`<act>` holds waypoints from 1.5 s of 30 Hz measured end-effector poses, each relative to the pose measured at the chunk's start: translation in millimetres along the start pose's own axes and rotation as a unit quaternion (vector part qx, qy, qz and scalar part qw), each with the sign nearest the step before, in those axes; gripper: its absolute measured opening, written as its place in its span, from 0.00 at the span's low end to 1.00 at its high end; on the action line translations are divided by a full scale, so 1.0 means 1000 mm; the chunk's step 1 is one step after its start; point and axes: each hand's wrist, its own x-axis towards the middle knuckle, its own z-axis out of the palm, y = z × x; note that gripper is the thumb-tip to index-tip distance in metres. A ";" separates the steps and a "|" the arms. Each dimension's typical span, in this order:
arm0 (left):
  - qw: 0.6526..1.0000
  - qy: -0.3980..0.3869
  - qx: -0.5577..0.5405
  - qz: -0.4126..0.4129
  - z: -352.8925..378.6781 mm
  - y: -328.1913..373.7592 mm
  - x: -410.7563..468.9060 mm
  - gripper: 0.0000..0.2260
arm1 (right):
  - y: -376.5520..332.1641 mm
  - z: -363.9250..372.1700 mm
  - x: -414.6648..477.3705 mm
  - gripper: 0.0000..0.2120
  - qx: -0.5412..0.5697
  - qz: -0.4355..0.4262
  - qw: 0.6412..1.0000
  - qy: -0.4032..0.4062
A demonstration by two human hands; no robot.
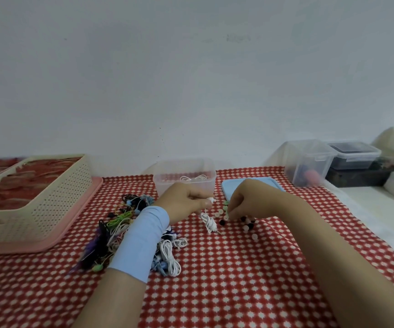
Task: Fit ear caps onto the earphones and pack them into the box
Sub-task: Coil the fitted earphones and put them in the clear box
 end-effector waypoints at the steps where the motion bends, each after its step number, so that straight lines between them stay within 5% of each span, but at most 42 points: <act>1: 1.000 -0.001 -0.013 -0.001 -0.001 -0.001 0.000 0.07 | -0.001 -0.003 -0.001 0.02 0.039 -0.012 0.999 0.016; 6: 0.994 0.012 -0.105 -0.021 -0.001 -0.006 0.002 0.06 | -0.010 -0.008 -0.009 0.05 0.286 -0.046 0.955 0.059; 9: 0.991 0.005 -0.132 -0.027 -0.001 -0.007 0.003 0.07 | -0.013 -0.003 -0.009 0.05 0.344 -0.049 0.937 0.042; 30: 0.976 0.003 -0.216 -0.015 -0.002 -0.005 0.000 0.06 | -0.009 0.004 0.002 0.16 0.480 -0.015 0.876 -0.028; 45: 0.981 0.015 -0.194 0.014 0.002 0.003 -0.003 0.05 | -0.009 0.003 -0.001 0.03 0.487 0.019 0.871 -0.057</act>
